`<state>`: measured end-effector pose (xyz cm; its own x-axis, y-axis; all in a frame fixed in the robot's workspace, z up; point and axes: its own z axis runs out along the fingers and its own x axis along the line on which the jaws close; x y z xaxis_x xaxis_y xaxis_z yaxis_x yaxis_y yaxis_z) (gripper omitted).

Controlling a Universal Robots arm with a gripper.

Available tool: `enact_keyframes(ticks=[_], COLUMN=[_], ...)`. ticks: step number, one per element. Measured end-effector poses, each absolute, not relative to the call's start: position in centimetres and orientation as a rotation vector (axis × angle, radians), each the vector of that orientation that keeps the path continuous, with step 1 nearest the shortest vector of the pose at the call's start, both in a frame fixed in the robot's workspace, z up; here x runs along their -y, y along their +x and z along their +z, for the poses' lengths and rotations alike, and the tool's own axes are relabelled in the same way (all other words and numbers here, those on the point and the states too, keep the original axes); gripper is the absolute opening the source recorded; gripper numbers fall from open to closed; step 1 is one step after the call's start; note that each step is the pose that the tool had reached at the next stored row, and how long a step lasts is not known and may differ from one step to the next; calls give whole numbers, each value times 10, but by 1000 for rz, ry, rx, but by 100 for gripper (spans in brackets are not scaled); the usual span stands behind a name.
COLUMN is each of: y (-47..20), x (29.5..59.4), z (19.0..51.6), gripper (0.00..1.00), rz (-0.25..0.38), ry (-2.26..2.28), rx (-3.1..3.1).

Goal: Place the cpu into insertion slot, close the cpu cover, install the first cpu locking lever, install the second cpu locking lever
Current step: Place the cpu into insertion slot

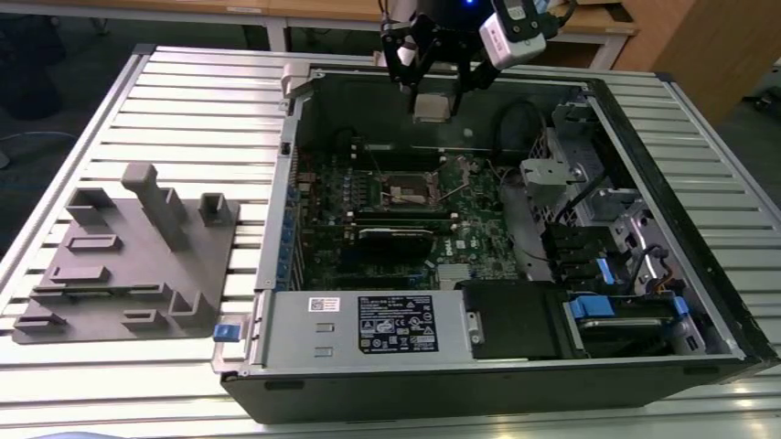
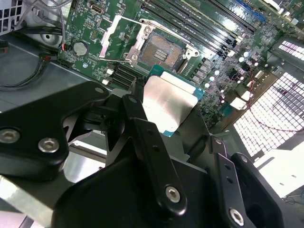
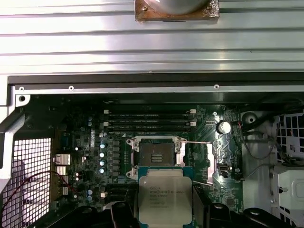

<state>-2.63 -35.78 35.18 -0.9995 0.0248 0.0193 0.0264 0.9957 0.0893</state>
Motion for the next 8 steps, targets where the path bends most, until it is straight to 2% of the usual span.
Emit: enact_keyframes(ticks=[8], y=[-26], x=[358], z=[348], gripper=[54], rz=[-140], ry=[-40], rx=[3120])
